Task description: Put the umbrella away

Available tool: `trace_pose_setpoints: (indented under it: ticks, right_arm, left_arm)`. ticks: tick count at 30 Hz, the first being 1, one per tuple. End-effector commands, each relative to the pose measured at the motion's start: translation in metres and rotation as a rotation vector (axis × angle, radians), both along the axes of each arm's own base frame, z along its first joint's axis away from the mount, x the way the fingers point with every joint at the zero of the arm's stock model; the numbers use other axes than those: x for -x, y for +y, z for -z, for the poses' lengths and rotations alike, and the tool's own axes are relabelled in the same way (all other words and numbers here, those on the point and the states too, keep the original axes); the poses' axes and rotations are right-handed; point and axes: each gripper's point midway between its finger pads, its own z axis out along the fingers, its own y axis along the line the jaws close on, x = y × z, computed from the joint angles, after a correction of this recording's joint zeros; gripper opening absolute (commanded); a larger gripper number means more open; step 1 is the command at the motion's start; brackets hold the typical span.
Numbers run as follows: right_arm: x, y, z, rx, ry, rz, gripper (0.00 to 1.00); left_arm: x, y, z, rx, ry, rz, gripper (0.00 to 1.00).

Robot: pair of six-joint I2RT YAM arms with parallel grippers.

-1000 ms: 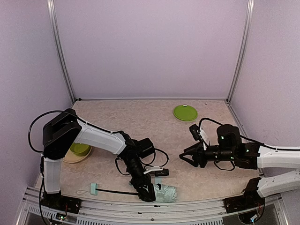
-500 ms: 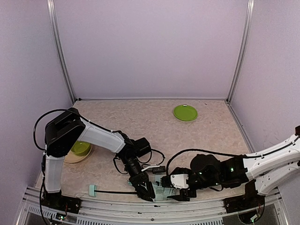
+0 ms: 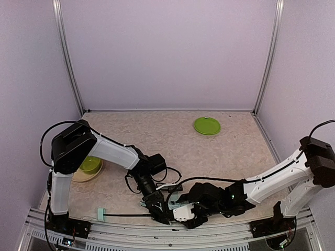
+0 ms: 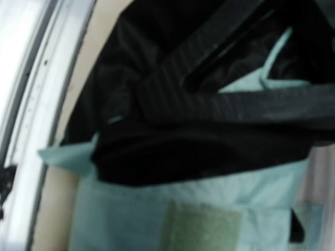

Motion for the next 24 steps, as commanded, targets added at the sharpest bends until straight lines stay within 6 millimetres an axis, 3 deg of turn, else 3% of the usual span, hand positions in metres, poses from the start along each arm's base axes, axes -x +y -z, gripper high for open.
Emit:
trace_pose_setpoints:
  ticks: [1,3,5,9,16,18,20,24]
  right_arm:
    - [0.002,0.006,0.018,0.055,0.006,-0.017,0.7]
    - [0.006,0.008,0.019,0.058,0.04,-0.018,0.58]
    - [0.01,0.009,0.019,0.056,0.072,-0.02,0.46]
    - [0.017,0.007,0.021,0.068,0.116,-0.019,0.25]
    - [0.021,-0.003,0.029,0.128,0.165,0.006,0.18]
    - [0.021,-0.007,0.033,0.156,0.174,0.017,0.16]
    - [0.023,-0.01,0.036,0.174,0.192,0.03,0.16]
    - [0.028,-0.013,0.04,0.201,0.236,0.04,0.15]
  left_arm:
    - [-0.002,0.013,0.035,-0.114,-0.063,0.018,0.0]
    - [-0.005,0.011,0.033,-0.113,-0.076,0.006,0.03]
    - [-0.015,0.007,0.03,-0.102,-0.117,-0.026,0.15]
    - [-0.046,-0.006,0.004,-0.004,-0.281,-0.122,0.56]
    - [-0.074,0.002,-0.032,0.115,-0.553,-0.215,0.78]
    - [-0.082,0.012,-0.039,0.133,-0.618,-0.274,0.95]
    - [-0.096,0.022,-0.056,0.165,-0.694,-0.358,0.99]
    - [-0.136,0.046,-0.119,0.3,-0.902,-0.631,0.99]
